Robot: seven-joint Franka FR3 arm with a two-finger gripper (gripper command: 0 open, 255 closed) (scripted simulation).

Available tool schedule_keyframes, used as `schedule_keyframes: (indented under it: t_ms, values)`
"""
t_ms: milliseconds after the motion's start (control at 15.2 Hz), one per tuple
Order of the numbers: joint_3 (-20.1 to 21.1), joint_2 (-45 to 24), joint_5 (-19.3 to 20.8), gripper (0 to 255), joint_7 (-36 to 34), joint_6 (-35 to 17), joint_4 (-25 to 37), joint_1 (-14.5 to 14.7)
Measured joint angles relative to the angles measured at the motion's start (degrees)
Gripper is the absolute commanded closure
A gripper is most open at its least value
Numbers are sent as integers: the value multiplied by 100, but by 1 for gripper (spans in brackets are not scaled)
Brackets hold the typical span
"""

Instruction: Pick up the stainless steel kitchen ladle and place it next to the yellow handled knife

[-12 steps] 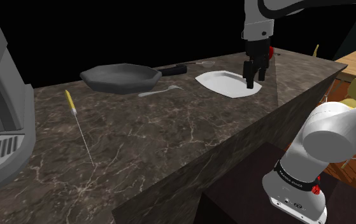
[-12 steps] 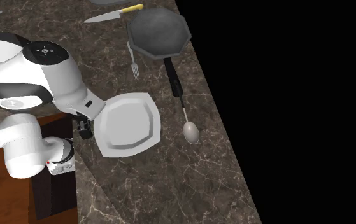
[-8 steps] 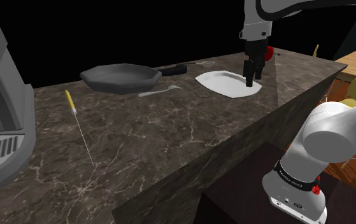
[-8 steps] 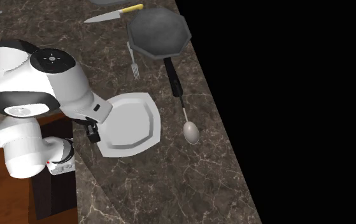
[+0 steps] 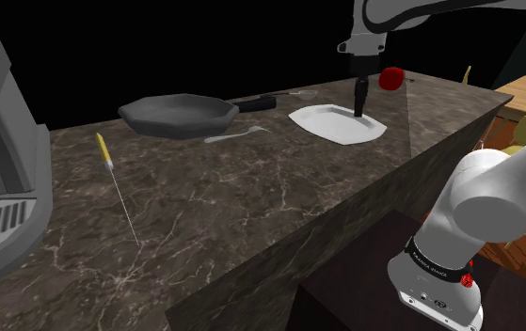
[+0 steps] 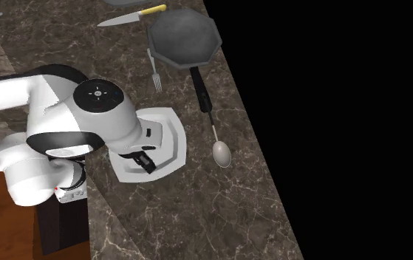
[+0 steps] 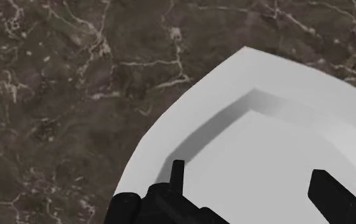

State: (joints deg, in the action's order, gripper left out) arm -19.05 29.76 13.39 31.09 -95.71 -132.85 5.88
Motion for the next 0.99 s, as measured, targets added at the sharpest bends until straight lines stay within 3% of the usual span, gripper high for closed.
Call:
schedule_keyframes:
  t_ms: [462,726,990]
  values:
    - [-885,-1321,-422,0,2439,-703,1061,521]
    - [-1255,-2275,-1057,0,3920,-877,1918,758]
    - [-1387,-3182,-1814,0,5317,-810,2826,818]
